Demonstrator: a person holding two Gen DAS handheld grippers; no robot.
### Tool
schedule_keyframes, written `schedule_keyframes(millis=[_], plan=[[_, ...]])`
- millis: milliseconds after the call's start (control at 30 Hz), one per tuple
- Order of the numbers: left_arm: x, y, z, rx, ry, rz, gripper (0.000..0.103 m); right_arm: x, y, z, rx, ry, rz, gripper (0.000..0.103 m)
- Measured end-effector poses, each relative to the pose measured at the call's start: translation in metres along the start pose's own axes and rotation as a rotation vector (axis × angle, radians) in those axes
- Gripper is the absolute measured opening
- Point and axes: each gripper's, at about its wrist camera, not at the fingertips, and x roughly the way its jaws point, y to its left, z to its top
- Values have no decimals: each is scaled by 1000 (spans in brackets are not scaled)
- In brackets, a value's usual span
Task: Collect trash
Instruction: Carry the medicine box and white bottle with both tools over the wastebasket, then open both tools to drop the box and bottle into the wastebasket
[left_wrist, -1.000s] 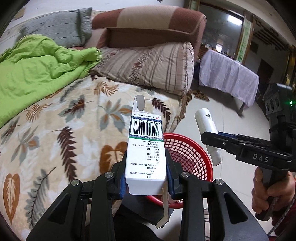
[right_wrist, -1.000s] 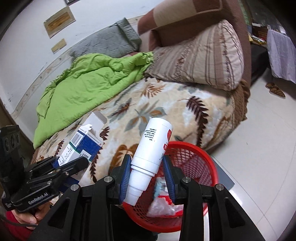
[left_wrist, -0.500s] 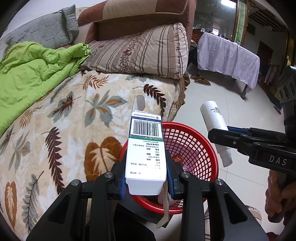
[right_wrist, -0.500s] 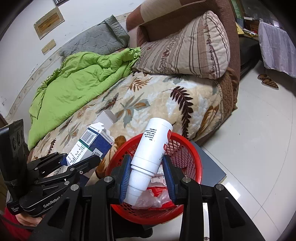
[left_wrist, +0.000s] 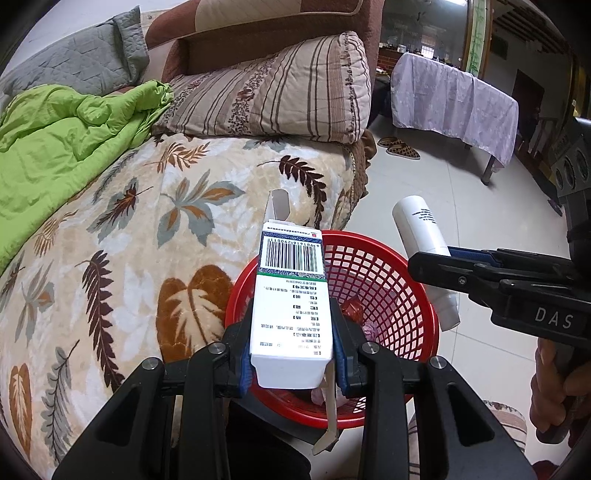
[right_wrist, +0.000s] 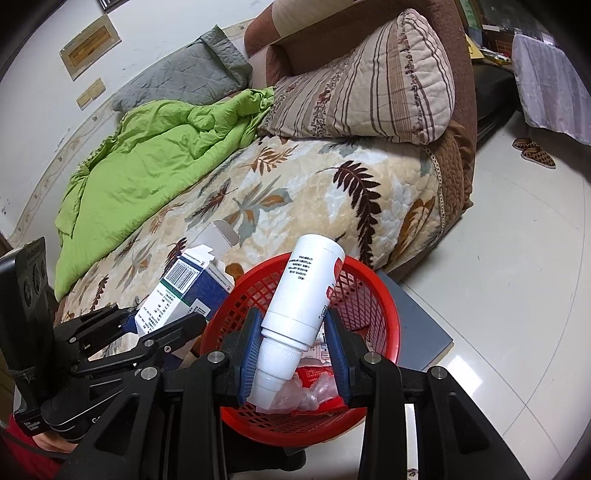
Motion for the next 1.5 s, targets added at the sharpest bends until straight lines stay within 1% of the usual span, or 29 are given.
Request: schedule_keyframes(millis=[300, 700, 1333, 1500], plan=[[9, -5, 2, 3, 20, -2, 32, 6, -6, -2, 15, 14, -1, 37], [24, -3, 2, -22, 63, -18, 32, 20, -18, -5, 55, 48, 10, 37], [30, -3, 1, -26, 83, -18, 32, 32, -23, -3, 74, 72, 6, 38], [30, -3, 1, -27, 83, -22, 32, 32, -25, -3, 76, 75, 2, 39]])
